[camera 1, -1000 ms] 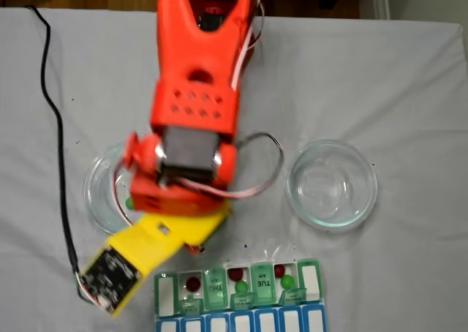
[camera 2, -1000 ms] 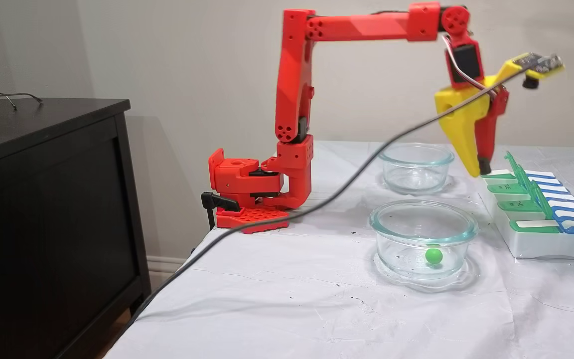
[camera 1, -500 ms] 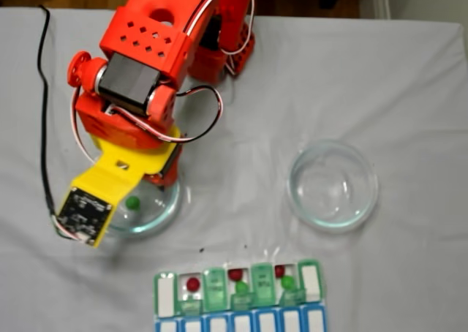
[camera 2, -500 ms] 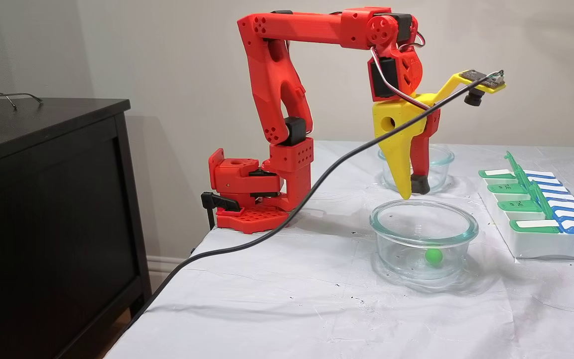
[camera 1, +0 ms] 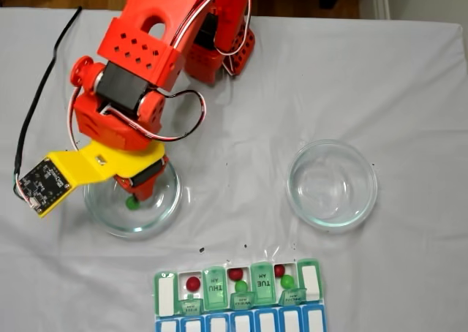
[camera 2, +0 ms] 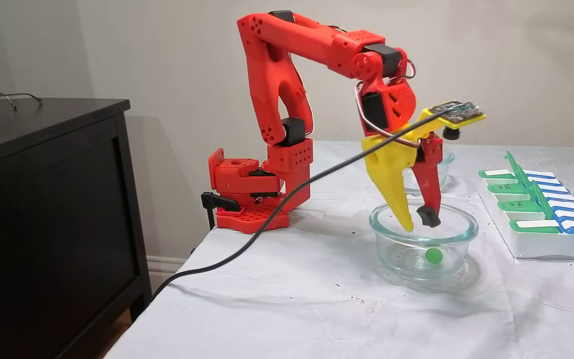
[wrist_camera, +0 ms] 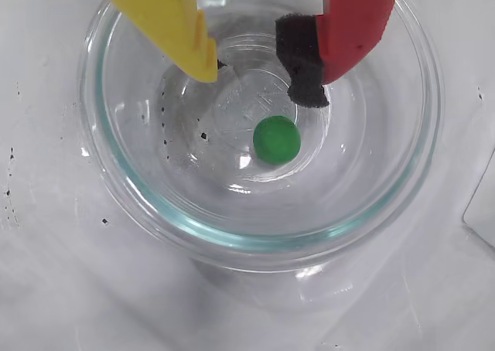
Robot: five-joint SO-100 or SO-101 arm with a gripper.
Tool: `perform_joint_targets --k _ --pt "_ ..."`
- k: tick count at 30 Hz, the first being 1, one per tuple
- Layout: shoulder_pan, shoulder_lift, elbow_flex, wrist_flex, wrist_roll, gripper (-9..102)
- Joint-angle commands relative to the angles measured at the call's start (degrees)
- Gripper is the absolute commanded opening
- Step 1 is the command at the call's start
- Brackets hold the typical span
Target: Sort medicines into box.
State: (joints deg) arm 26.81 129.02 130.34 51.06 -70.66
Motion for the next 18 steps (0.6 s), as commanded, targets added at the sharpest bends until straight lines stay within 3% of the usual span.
perform_joint_targets --k 1,18 --pt "-1.32 4.22 0.79 -3.78 2.72 16" --pt "-2.02 -2.2 3.6 -12.22 3.87 19"
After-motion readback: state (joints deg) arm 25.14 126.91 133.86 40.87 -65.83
